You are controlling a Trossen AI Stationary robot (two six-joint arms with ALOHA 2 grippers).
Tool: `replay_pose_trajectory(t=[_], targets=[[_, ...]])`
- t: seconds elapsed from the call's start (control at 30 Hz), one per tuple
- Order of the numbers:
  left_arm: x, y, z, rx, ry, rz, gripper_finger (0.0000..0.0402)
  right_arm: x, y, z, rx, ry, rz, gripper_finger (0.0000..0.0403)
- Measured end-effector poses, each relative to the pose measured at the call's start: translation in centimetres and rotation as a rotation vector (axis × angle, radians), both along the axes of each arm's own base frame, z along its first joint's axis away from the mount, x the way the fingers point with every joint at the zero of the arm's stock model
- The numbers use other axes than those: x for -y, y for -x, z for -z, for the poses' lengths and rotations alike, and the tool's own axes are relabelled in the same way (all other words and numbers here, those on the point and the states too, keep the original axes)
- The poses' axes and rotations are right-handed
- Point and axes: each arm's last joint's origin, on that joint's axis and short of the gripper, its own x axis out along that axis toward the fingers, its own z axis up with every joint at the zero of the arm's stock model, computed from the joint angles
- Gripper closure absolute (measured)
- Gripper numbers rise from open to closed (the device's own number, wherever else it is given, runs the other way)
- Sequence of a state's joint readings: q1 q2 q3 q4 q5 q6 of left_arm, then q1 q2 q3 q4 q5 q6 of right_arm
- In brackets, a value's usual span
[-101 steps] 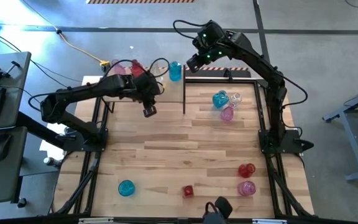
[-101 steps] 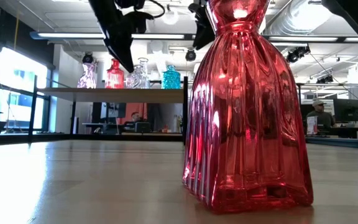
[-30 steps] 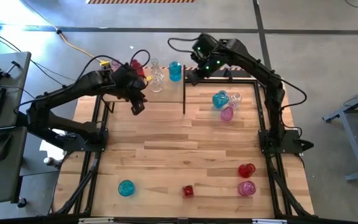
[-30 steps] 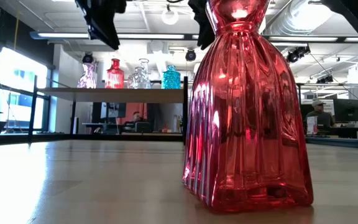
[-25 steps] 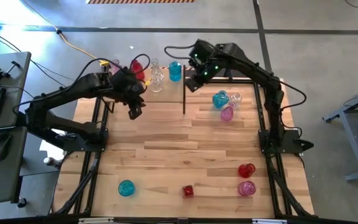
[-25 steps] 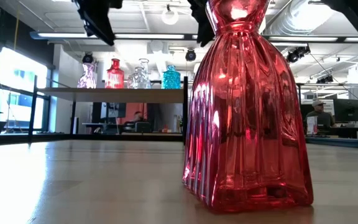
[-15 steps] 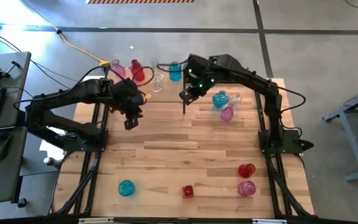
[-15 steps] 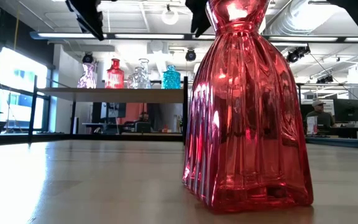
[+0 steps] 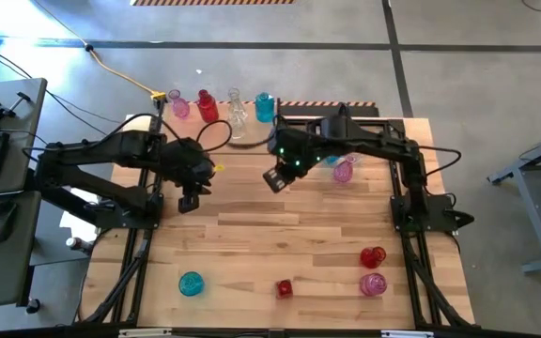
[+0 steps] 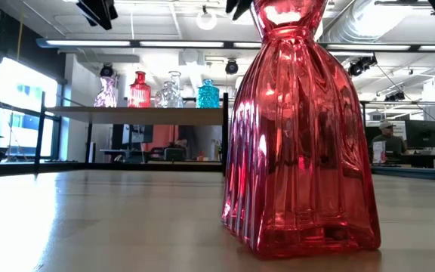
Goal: Sort vases onto shelf
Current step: Put the bottom blue vase on the shelf aligned with the other blue vase
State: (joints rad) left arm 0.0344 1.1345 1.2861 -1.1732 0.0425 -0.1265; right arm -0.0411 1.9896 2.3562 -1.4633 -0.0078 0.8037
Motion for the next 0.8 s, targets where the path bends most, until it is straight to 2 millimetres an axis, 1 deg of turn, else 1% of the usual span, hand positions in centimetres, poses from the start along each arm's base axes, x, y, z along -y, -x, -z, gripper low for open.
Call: replay_pose_trajectory(t=[0.23, 0.43, 0.6, 0.8], targets=[[1.3, 0.6, -0.4, 0.021, 0.045, -0.004, 0.0298, -3.2, 0.0, 0.0, -0.002, -0.003, -0.057, 0.0344], [2.7, 0.7, -0.4, 0.014, 0.097, -0.014, 0.0298, -5.3, 0.2, 0.0, -0.001, 0.025, -0.1, 0.0312], [3.8, 0.8, -0.4, 0.006, 0.141, -0.023, 0.0298, -7.0, 0.4, 0.0, -0.001, 0.012, -0.119, 0.0282], [5.0, 1.1, -0.4, 0.0, 0.165, -0.039, 0.0298, -9.7, 0.8, 0.0, 0.001, -0.01, -0.148, 0.0272]])
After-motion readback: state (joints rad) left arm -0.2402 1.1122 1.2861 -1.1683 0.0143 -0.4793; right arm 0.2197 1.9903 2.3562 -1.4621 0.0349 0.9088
